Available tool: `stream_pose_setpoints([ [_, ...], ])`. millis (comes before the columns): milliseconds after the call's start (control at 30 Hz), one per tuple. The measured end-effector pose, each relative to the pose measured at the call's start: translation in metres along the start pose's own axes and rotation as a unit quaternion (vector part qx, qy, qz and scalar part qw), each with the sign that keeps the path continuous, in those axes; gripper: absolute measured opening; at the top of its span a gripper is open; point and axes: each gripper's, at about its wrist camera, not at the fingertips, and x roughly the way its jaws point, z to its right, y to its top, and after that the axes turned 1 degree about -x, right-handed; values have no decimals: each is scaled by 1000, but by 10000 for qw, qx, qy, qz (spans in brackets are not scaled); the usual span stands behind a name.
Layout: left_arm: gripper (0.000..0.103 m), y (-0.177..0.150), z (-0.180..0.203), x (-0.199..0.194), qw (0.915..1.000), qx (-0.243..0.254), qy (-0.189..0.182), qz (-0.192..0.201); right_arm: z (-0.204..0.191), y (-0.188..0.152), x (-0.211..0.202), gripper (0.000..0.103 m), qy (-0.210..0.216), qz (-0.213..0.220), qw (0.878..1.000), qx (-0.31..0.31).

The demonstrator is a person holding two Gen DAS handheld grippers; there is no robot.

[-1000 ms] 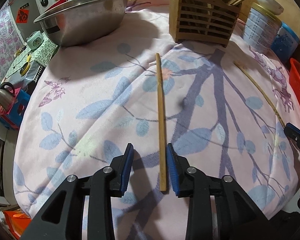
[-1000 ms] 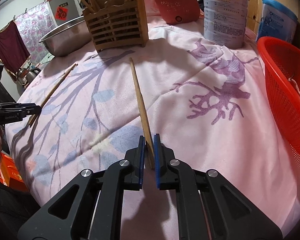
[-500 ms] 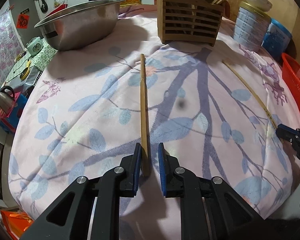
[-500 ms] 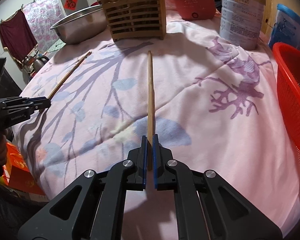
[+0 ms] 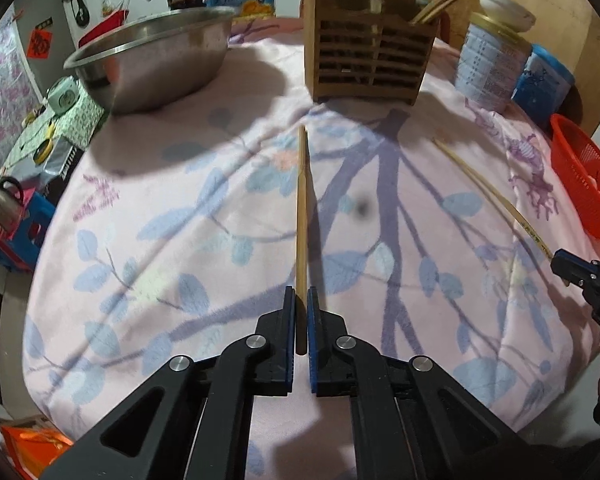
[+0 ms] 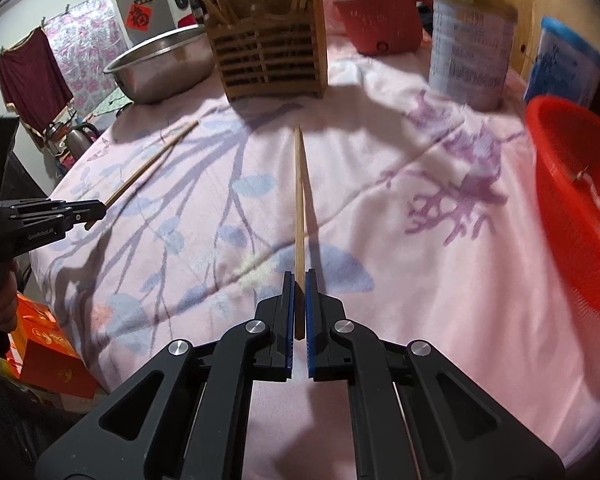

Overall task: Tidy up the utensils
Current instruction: 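Lift both chopsticks and lower them into the wooden holder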

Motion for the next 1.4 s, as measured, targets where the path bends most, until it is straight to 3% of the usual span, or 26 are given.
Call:
stream_pose_setpoints([
  [367,6,57,5,-62,9950,164,-80,978,0,53,-53,6,-203,1107,9936,-17],
  [700,6,112,11,-130,9825,294,-344,1810,-18,98,-85,6,-121,1840,9824,-298],
  [900,6,106,9,-122,9856,172,-427,1628,-30,101,-80,6,-23,1788,9828,-459],
  [1100,6,95,4,-94,9916,-43,-485,1198,-31,103,-76,7,72,1728,9839,-444],
  [1400,7,96,16,-91,9912,141,-466,1230,-28,103,-66,7,172,1631,9855,-437],
])
